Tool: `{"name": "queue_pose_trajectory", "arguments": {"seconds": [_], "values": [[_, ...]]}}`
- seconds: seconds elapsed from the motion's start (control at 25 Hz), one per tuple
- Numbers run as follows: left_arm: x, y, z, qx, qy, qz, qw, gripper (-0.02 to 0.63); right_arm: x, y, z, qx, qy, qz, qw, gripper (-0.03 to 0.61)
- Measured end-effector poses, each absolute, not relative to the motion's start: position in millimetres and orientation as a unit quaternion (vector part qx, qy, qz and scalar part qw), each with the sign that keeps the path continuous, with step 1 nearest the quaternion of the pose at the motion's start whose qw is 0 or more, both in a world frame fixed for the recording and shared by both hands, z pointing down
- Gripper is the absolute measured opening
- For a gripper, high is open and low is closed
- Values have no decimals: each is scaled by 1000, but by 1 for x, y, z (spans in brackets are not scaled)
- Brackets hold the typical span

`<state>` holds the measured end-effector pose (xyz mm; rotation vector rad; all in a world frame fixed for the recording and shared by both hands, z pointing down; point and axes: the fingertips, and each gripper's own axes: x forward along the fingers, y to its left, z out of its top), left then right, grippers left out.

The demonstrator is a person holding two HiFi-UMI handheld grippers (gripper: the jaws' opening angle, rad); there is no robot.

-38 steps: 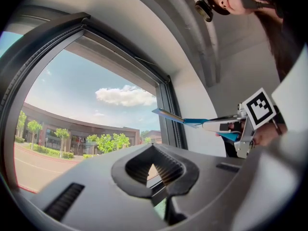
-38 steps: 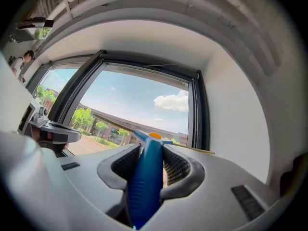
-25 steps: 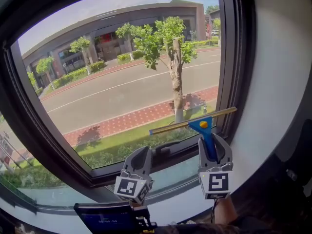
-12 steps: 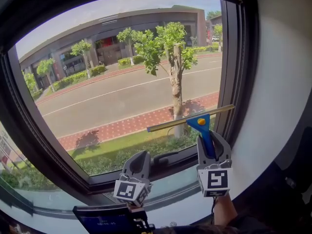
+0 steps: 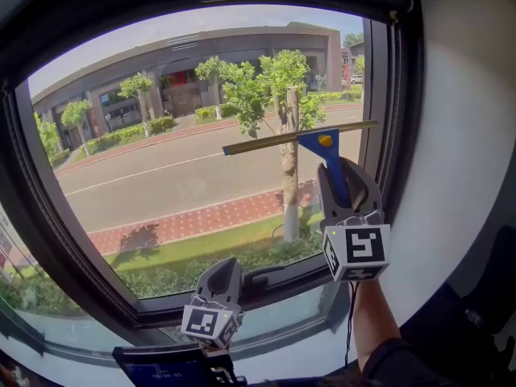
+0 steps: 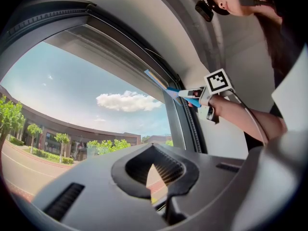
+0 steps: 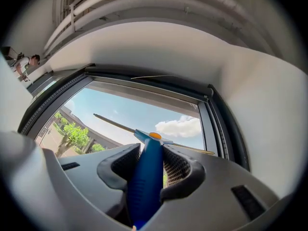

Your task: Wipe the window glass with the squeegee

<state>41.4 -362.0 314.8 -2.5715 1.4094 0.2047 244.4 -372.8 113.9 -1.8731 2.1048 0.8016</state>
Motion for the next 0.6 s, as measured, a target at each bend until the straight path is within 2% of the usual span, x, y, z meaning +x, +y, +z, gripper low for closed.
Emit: {"name": "queue_pose_trajectory", "arguments": {"seconds": [0.6], "values": [[25, -365, 309, -852, 506, 66, 113, 2, 261, -421, -63, -623, 662, 373, 185, 141]]}}
